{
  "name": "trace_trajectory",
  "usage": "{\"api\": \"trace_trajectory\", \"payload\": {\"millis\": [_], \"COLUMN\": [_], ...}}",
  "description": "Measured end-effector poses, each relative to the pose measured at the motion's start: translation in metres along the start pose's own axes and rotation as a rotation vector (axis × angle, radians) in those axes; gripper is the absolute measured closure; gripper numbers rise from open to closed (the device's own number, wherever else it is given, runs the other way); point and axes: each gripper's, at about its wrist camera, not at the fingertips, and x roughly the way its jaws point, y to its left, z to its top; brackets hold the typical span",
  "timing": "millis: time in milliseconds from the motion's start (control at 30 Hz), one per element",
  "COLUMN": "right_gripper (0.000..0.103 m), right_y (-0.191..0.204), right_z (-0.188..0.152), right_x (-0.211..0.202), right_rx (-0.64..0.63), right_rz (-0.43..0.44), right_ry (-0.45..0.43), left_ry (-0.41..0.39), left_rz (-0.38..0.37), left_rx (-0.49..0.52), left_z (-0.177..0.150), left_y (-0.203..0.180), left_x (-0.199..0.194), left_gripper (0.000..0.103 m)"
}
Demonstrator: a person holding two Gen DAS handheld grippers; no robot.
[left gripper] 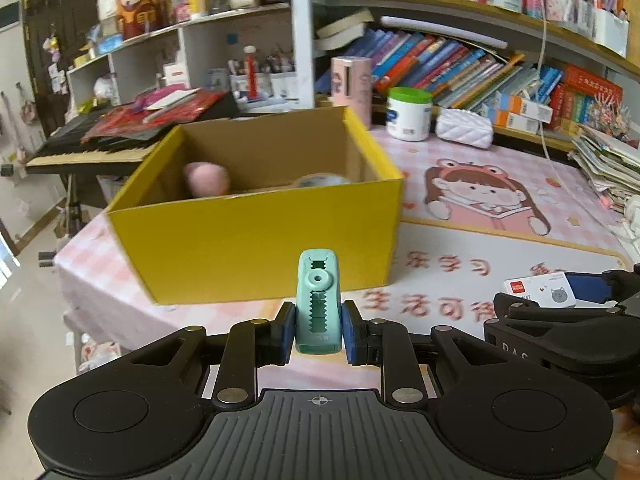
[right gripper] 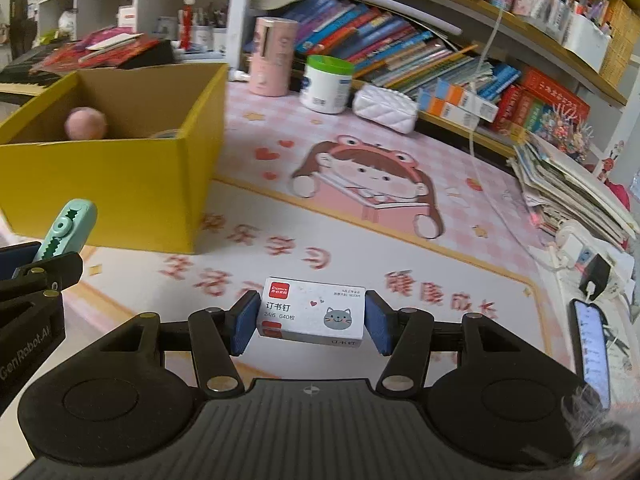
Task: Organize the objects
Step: 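Lift and carry the stapler and staple box toward the yellow box with both grippers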
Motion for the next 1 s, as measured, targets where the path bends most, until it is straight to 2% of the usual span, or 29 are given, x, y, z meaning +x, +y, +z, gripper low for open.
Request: {"api": "trace_trajectory", "payload": {"millis": [367,600,767,1000], "right_gripper": [0.049,0.049,0.049,0.049], "right_y": [0.07,0.096,0.104,0.107], "right_z": [-0.016,-0.012,-0.005,0.007], "right_x": [-0.036,-0.064,-0.075,-0.071], "right_rx": [-0.005,0.009,0.001,0.004], "right_rz": [0.078,0.161,0.182,0.189], "right_ry": [-0.029,-0.087,-0.123,-0.136], "left_ry": [-0.023,-0.082,-0.113,-0.132], "left_rz": [0.051,0.078,0.069,0.058], "left_rx": [-0.019,-0.071,-0.084,-0.076], "left_z": [-0.028,-0.029,-0.026,-0.016], "left_y": [0.068,0.103,0.11,0.111], "left_x": [-0.034,-0.057,-0.063,-0.058], "left_gripper": [0.08,0.08,0.08,0.08]}}
